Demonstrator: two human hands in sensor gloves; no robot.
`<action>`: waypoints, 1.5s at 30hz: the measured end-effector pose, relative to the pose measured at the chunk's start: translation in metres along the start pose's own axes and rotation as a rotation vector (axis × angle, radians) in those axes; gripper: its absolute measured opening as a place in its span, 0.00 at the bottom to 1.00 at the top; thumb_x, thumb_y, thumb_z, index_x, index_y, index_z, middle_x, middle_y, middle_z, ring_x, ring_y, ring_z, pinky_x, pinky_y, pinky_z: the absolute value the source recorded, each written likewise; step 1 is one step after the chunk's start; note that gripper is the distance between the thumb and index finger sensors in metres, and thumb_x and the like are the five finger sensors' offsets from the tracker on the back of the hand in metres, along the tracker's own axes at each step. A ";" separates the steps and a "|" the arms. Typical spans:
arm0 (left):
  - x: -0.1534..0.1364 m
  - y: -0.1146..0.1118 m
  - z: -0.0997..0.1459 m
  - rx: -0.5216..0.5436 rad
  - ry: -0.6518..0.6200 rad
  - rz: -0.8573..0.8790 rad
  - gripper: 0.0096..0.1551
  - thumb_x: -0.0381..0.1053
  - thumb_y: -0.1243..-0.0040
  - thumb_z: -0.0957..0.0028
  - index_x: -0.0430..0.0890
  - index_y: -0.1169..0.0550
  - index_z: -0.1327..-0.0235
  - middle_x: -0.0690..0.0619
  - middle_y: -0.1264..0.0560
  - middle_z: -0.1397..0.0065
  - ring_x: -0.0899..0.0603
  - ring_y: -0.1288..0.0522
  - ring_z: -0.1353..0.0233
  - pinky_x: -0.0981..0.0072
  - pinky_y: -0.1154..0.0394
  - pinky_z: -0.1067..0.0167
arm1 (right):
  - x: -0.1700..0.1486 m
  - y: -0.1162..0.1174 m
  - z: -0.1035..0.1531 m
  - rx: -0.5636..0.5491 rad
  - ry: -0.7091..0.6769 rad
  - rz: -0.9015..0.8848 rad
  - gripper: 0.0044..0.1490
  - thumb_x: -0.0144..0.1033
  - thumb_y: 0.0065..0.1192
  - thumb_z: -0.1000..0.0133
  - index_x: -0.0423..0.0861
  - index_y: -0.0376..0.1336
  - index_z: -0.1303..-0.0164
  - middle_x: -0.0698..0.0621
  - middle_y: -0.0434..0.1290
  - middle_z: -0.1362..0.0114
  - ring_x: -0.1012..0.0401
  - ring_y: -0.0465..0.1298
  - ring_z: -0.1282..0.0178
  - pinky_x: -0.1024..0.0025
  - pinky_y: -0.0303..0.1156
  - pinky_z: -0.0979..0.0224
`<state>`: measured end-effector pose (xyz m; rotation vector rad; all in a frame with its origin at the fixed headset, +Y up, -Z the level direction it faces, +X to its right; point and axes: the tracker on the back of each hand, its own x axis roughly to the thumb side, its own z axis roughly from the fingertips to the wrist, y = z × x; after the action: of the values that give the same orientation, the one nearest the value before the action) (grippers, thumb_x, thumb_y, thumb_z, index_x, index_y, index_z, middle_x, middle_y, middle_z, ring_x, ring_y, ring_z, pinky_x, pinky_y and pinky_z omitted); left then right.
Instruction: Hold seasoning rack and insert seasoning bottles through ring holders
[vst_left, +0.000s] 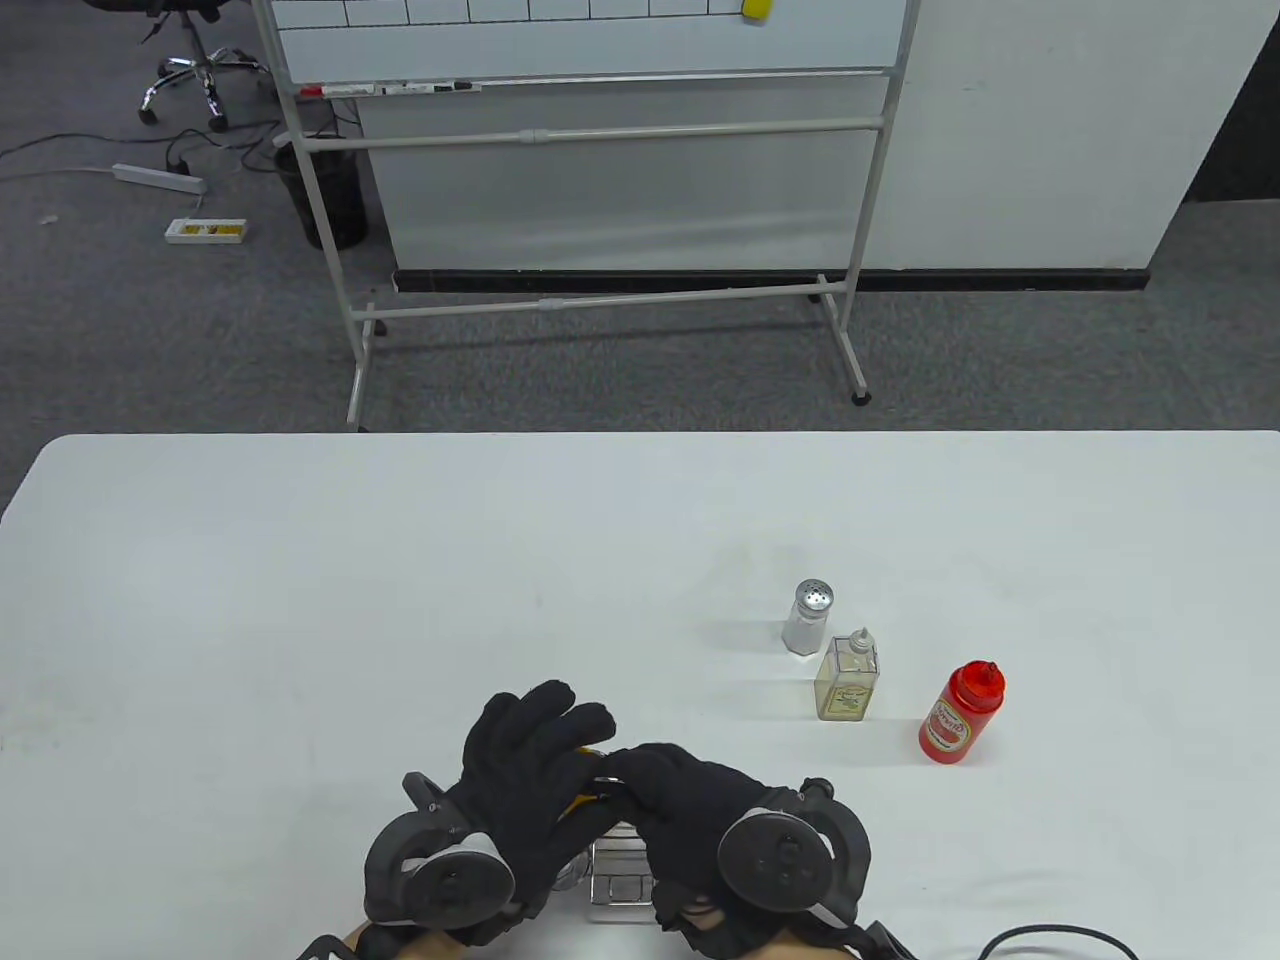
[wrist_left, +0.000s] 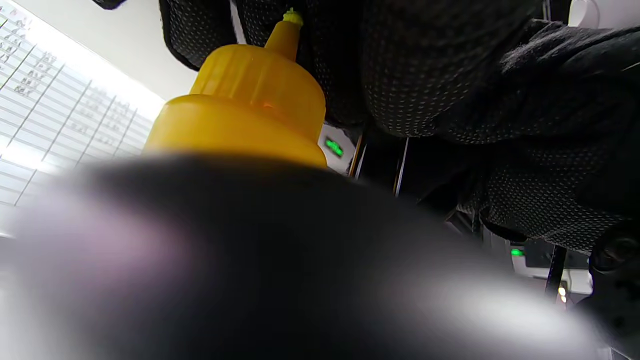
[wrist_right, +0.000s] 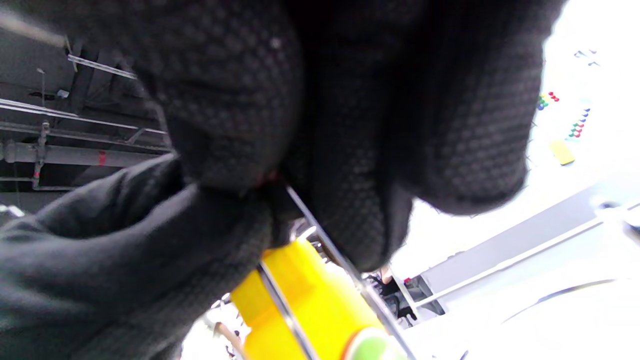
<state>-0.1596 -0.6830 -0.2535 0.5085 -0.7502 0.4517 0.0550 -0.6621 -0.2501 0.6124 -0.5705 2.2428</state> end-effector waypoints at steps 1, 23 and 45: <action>-0.001 0.001 0.000 0.004 0.000 0.011 0.25 0.58 0.29 0.48 0.42 0.17 0.48 0.45 0.25 0.24 0.28 0.34 0.21 0.23 0.46 0.31 | 0.000 0.000 0.000 0.004 0.003 -0.002 0.26 0.34 0.82 0.62 0.45 0.81 0.53 0.46 0.89 0.51 0.54 0.97 0.61 0.60 0.91 0.59; -0.025 0.002 0.002 0.045 0.112 0.221 0.23 0.55 0.29 0.47 0.44 0.16 0.45 0.45 0.23 0.27 0.32 0.25 0.28 0.27 0.40 0.32 | -0.187 -0.148 0.029 -0.210 0.937 0.211 0.58 0.51 0.78 0.53 0.42 0.54 0.18 0.36 0.56 0.16 0.34 0.54 0.18 0.32 0.53 0.25; -0.020 -0.001 0.001 0.016 0.091 0.216 0.23 0.56 0.29 0.48 0.44 0.16 0.46 0.45 0.23 0.27 0.32 0.24 0.28 0.27 0.39 0.32 | -0.049 -0.136 -0.002 -0.403 0.121 0.156 0.46 0.49 0.82 0.57 0.49 0.68 0.27 0.47 0.75 0.26 0.46 0.79 0.32 0.44 0.71 0.33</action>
<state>-0.1724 -0.6878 -0.2678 0.4208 -0.7166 0.6781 0.1855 -0.6004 -0.2511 0.2321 -1.0024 2.1986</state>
